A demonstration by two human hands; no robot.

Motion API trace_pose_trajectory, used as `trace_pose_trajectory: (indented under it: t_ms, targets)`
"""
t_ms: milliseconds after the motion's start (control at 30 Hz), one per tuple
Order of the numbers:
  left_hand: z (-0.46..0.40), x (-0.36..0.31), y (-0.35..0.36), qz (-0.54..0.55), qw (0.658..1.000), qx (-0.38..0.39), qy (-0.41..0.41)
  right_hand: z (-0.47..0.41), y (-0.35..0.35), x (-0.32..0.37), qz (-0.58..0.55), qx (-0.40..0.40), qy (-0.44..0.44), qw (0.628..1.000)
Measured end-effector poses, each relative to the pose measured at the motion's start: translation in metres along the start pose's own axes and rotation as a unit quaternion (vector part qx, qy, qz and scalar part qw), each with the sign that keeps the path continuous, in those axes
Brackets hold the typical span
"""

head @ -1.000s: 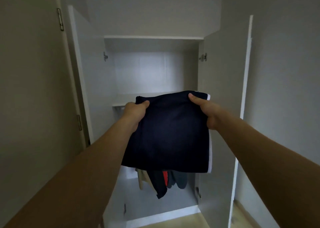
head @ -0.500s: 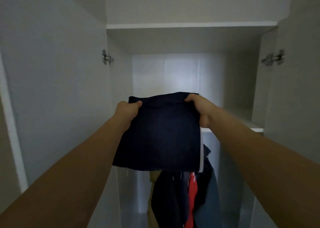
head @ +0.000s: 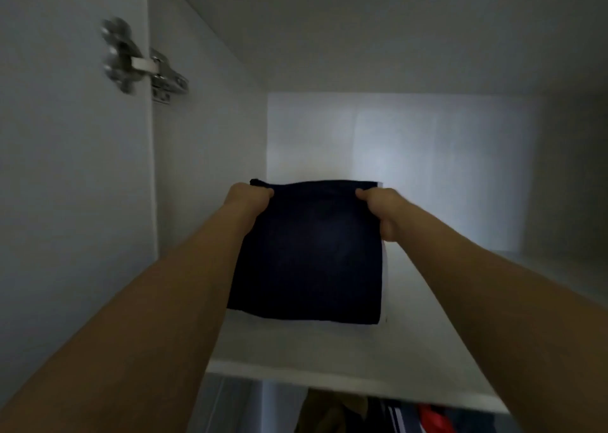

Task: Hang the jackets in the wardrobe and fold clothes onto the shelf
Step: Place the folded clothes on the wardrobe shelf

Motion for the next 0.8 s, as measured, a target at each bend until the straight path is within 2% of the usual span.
trace_pose_trajectory:
  t_ms: [67, 133, 200, 267, 367, 433, 567, 733, 800]
  targets:
    - [-0.043, 0.025, 0.012, -0.039, 0.999, -0.008, -0.001, -0.05, 0.002, -0.02, 0.033, -0.036, -0.012, 0.999]
    - [-0.078, 0.06, 0.026, -0.137, 0.99, -0.021, -0.007, -0.094, 0.0, -0.053, 0.118, -0.089, -0.018, 0.989]
    - [-0.102, 0.1, 0.041, -0.258, 0.965, -0.031, -0.019, -0.13, 0.002, -0.097, 0.222, -0.103, 0.013, 0.97]
    - [-0.124, 0.132, 0.055, -0.361, 0.932, -0.032, -0.02, -0.165, 0.007, -0.137, 0.289, -0.081, 0.051, 0.952]
    - [-0.155, 0.139, 0.065, -0.462, 0.883, -0.075, 0.019, -0.213, 0.005, -0.158, 0.367, -0.089, 0.083, 0.922]
    - [-0.172, 0.128, 0.076, -0.515, 0.848, -0.098, 0.078, -0.238, 0.004, -0.161, 0.431, -0.086, 0.11, 0.892]
    - [-0.208, 0.115, 0.11, -0.606, 0.767, -0.093, 0.189, -0.281, 0.002, -0.17, 0.478, -0.112, 0.16, 0.857]
    - [-0.252, 0.124, 0.121, -0.657, 0.718, -0.1, 0.207, -0.323, 0.004, -0.172, 0.504, -0.113, 0.155, 0.842]
    - [-0.261, 0.128, 0.122, -0.668, 0.71, -0.106, 0.196, -0.332, 0.003, -0.172, 0.508, -0.125, 0.147, 0.84]
Point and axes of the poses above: each hand's wrist, its own z-axis away from the middle knuckle, its own y-axis out of the palm, x = y × z, the point moved 8 cm from there along -z, towards the middle knuckle, and after that the axes turned 4 degrees about x, right-handed, at the moved point
